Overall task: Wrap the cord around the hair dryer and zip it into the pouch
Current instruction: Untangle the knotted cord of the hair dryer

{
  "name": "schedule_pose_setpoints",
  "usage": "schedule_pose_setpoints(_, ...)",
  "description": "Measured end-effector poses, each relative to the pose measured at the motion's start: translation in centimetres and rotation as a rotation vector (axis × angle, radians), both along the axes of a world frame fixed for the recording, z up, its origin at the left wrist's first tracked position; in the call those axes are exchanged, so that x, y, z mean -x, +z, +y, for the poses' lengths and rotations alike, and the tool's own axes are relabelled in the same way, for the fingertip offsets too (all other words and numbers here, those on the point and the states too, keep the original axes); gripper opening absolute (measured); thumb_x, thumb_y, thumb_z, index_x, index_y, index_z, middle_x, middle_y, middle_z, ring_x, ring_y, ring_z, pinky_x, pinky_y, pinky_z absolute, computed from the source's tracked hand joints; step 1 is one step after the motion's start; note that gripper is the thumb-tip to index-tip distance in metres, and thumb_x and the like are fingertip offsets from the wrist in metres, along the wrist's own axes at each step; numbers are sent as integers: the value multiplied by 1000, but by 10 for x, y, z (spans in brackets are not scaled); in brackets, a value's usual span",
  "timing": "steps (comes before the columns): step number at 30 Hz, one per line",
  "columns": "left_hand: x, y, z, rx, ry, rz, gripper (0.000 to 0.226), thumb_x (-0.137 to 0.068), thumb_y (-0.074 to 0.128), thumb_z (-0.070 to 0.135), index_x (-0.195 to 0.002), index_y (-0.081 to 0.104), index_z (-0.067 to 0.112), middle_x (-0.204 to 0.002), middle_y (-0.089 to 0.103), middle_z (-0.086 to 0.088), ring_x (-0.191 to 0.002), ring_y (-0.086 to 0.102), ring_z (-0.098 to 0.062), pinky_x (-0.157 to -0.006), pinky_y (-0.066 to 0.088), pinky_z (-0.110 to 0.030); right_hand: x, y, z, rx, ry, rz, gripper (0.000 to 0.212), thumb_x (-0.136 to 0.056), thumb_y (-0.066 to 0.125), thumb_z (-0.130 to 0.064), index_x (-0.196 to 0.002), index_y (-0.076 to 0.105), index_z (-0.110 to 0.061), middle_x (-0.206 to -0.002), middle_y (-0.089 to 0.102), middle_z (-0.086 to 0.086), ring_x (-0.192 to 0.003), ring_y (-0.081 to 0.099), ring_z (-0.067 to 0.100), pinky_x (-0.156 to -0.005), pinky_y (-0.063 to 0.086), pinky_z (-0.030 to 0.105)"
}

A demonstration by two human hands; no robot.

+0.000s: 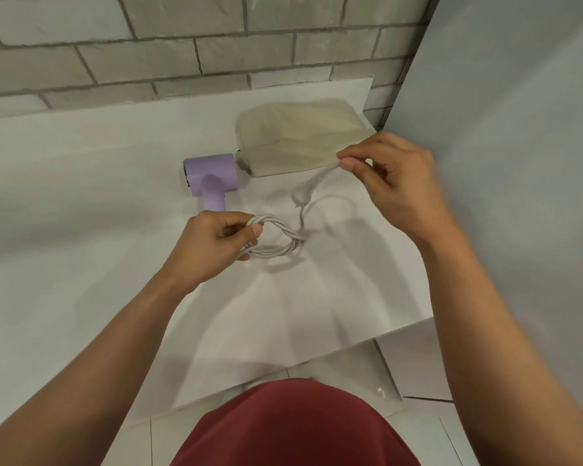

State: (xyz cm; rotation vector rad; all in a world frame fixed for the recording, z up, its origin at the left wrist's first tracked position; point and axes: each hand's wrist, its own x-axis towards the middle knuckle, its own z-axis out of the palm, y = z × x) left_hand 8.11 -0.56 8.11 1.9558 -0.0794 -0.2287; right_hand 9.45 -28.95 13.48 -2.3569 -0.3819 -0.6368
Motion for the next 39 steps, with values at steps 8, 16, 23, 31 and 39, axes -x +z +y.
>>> schedule_pose_setpoints(8, 9, 0, 9, 199, 10, 46, 14, -93, 74, 13, -102, 82, 19, -89, 78, -9, -82, 74, -18, -82, 63, -33, 2, -50, -22, 96, -262, 258, 25, -110, 49, -32, -109, 67, -16, -96, 70, -1, -84, 62, 25, -76, 53, 41)
schedule_pose_setpoints(16, 21, 1, 16, 139, -26, -73, 19, -91, 75, 7, -104, 80, 20, -75, 73, 12, -66, 68, -6, -72, 55, -16, 9, -102, -27, 181, -295, 462, 22, -110, 47, -30, -115, 65, -19, -93, 74, 3, -81, 65, 34, -70, 55, 45)
schedule_pose_setpoints(23, 28, -7, 26, -59, -188, -164, 22, -83, 82, 20, -103, 82, 31, -98, 75, 12, -94, 70, -11, -81, 51, -17, -7, -105, -25, 6, -419, 418, 20, -109, 49, -38, -111, 61, -21, -92, 74, 0, -76, 65, 28, -69, 56, 41)
schedule_pose_setpoints(31, 33, -14, 29, -118, -267, -276, 27, -82, 84, 13, -105, 82, 27, -99, 74, 6, -93, 71, -10, -81, 50, -14, -12, -125, -19, 216, -428, 551, 23, -108, 51, -37, -109, 67, -21, -92, 74, 8, -79, 65, 35, -68, 57, 42)
schedule_pose_setpoints(39, 36, -23, 29, -281, -397, -534, 23, -86, 78, 23, -108, 82, 24, -106, 70, 6, -94, 64, 0, -84, 45, -9, 0, -111, -4, 214, -98, 437, 35, -101, 63, -12, -136, 68, -14, -142, 61, 2, -115, 64, 23, -97, 48, 28)
